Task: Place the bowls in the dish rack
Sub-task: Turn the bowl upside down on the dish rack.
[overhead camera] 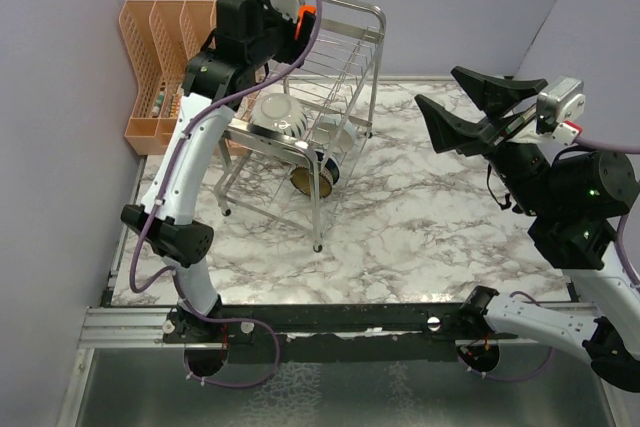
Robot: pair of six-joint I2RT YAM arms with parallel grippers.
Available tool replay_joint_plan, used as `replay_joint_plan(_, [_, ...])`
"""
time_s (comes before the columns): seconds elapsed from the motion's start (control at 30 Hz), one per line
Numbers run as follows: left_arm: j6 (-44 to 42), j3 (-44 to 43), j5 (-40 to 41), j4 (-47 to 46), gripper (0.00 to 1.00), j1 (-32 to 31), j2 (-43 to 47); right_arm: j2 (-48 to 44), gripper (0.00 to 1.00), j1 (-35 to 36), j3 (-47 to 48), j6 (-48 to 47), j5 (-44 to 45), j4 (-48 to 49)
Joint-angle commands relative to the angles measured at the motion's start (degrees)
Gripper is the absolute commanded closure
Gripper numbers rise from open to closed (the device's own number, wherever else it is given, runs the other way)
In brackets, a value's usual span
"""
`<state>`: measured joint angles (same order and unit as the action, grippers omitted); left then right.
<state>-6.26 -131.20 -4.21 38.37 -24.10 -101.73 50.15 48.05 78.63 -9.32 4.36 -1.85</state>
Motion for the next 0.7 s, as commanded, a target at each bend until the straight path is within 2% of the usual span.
replay_joint_plan(0.0, [-8.81, -5.94, 13.39, 5.97, 0.85, -4.53, -3.41, -2.46, 0.34, 0.36, -2.04, -0.8, 3.72, -1.8])
replay_joint_plan(0.27, [-19.88, -5.5, 33.88, 8.31, 0.88, -14.04, -7.94, -4.27, 0.34, 0.33, -3.76, -0.75, 4.83, -2.26])
replay_joint_plan(0.4, [-22.88, -3.66, 38.32, 7.89, 0.88, -16.73, -7.85, -5.0, 0.34, 0.36, -3.94, -0.87, 5.46, -2.62])
replay_joint_plan(0.6, [-24.64, -2.97, 39.39, 8.42, 0.75, -19.42, -8.58, -5.64, 0.34, 0.38, -3.73, -0.8, 5.69, -3.04])
replay_joint_plan(0.67, [-24.84, -2.8, 40.27, 8.47, 0.68, -19.66, -8.97, -5.85, 0.34, 0.33, -3.73, -0.79, 5.8, -3.2])
